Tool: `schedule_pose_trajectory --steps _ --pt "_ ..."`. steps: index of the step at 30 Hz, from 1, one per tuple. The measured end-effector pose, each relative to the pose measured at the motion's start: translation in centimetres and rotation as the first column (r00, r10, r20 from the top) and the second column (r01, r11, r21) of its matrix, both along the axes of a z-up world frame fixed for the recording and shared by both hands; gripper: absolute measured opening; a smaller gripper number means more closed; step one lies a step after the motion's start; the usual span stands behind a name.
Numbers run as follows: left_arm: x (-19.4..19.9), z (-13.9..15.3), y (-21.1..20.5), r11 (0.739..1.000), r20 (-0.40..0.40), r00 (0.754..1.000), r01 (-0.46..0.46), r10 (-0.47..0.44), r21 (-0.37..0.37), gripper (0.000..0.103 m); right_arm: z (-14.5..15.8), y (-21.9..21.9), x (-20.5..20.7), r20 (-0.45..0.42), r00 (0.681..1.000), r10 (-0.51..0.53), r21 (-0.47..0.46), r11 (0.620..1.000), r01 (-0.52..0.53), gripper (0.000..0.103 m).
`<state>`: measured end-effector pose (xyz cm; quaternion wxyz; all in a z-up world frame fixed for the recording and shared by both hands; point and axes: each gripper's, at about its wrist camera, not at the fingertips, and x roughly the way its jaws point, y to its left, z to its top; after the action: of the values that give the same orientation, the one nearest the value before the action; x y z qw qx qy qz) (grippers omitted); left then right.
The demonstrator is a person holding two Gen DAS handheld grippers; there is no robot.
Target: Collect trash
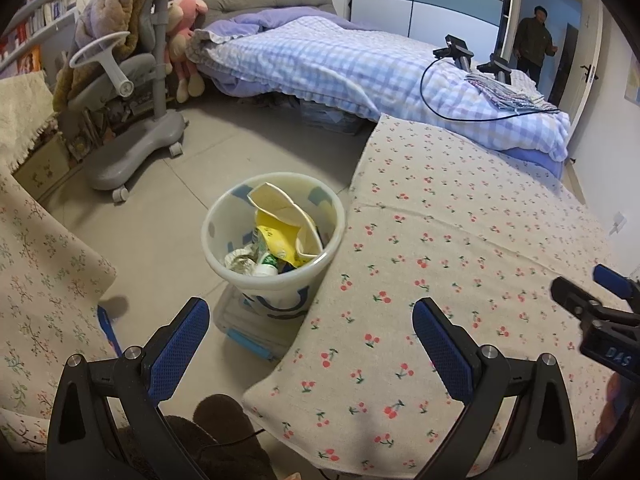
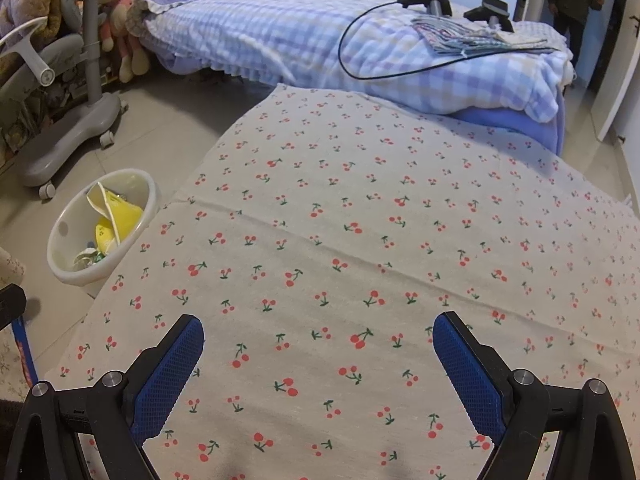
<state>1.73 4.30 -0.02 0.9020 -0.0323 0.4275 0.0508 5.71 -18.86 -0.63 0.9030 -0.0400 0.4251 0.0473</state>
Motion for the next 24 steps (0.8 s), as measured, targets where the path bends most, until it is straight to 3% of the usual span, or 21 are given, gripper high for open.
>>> schedule_pose_trajectory --steps 4,24 --pt "0.2 -0.4 0.1 1.000 -0.020 1.000 -0.007 0.007 -0.027 0.102 0.4 -0.4 -0.1 -0.003 1.000 -0.001 0.018 1.000 0.001 0.096" --pt "0.0 0.1 -1.1 1.000 0.007 1.000 0.012 -0.012 0.006 0.102 2.3 -1.7 -1.0 0.061 0.998 -0.008 0.020 1.000 0.007 0.096"
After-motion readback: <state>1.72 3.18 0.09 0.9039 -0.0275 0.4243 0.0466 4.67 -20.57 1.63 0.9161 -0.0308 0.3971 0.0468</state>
